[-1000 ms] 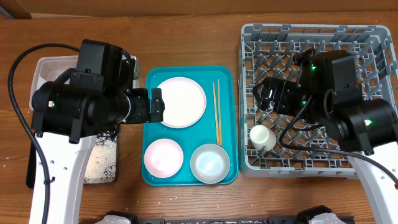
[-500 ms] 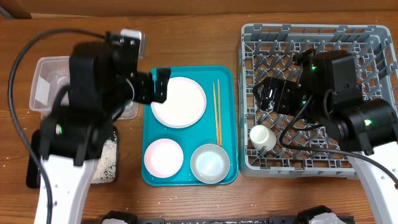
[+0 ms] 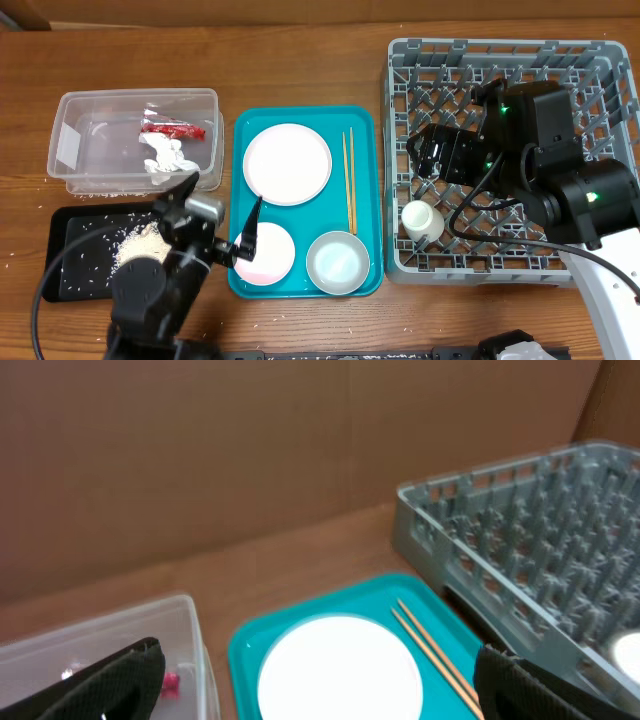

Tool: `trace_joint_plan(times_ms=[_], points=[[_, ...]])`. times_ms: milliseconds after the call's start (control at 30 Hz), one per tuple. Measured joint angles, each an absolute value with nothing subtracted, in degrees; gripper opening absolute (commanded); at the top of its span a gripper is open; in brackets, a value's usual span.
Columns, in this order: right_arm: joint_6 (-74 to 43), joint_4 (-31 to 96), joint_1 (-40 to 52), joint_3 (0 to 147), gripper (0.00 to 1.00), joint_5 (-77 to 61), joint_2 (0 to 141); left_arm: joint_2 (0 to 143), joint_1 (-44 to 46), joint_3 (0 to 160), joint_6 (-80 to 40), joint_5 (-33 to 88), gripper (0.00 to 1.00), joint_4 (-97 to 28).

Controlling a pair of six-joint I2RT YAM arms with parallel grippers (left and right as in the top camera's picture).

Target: Sort waste into correct bins and load items into the dishwasher

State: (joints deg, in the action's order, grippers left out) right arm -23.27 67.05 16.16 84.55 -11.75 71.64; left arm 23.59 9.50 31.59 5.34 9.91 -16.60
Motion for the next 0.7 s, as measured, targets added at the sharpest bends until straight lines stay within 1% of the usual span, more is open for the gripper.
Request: trace_joint_plan(times_ms=[167, 333, 700], points=[[-23.3, 67.0, 16.2, 84.6, 1.00, -11.7, 71.6, 11.2, 6.6, 15.9, 6.5, 10.1, 1.00, -7.7], [-23.2, 67.0, 16.2, 84.6, 1.00, -11.7, 71.7, 2.0, 4.8, 7.9, 6.5, 10.9, 1.00, -7.0], [-23.2, 67.0, 16.2, 84.6, 1.00, -11.7, 71.7, 1.0, -0.3, 1.4, 6.6, 11.0, 1.00, -5.0]])
